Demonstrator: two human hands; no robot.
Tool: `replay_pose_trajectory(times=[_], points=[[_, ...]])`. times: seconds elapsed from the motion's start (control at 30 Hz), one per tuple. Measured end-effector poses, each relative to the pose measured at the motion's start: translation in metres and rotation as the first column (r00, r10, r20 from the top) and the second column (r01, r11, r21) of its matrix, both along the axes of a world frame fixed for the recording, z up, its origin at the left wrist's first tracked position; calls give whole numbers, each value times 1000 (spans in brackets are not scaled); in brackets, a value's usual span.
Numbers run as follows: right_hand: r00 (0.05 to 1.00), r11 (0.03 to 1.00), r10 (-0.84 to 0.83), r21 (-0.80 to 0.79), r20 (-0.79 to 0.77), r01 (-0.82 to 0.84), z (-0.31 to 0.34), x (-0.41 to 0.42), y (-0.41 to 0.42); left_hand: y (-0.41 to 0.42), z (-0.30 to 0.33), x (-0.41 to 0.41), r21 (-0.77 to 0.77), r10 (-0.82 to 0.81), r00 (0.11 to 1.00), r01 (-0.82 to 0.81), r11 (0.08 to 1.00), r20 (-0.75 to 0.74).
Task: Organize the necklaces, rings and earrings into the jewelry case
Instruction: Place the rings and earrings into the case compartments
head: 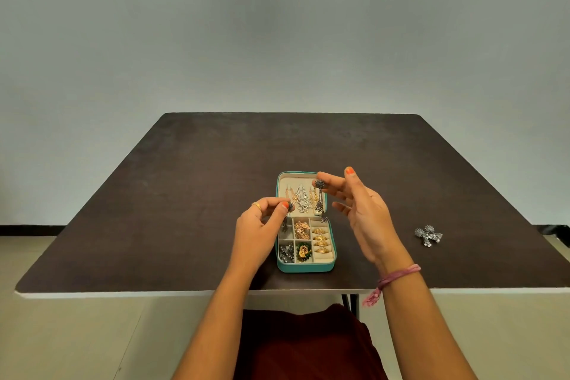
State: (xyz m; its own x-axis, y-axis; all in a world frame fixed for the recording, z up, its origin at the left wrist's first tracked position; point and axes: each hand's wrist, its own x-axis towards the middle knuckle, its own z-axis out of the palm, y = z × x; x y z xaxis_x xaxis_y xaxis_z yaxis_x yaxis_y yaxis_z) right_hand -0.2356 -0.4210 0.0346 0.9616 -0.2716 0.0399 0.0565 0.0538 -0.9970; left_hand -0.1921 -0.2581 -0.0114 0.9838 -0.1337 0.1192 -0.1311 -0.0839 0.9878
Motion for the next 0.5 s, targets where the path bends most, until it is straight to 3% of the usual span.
replay_pose_trajectory(times=[0.33,0.5], points=[[1000,1000,26,-4,-8,-26,-2,1,3,2,-13,-2,82,9,1000,-8,997,-6],[999,999,43,-24,-20,-43,-5,3,6,1,-20,4,191,73,995,-86,978,73]])
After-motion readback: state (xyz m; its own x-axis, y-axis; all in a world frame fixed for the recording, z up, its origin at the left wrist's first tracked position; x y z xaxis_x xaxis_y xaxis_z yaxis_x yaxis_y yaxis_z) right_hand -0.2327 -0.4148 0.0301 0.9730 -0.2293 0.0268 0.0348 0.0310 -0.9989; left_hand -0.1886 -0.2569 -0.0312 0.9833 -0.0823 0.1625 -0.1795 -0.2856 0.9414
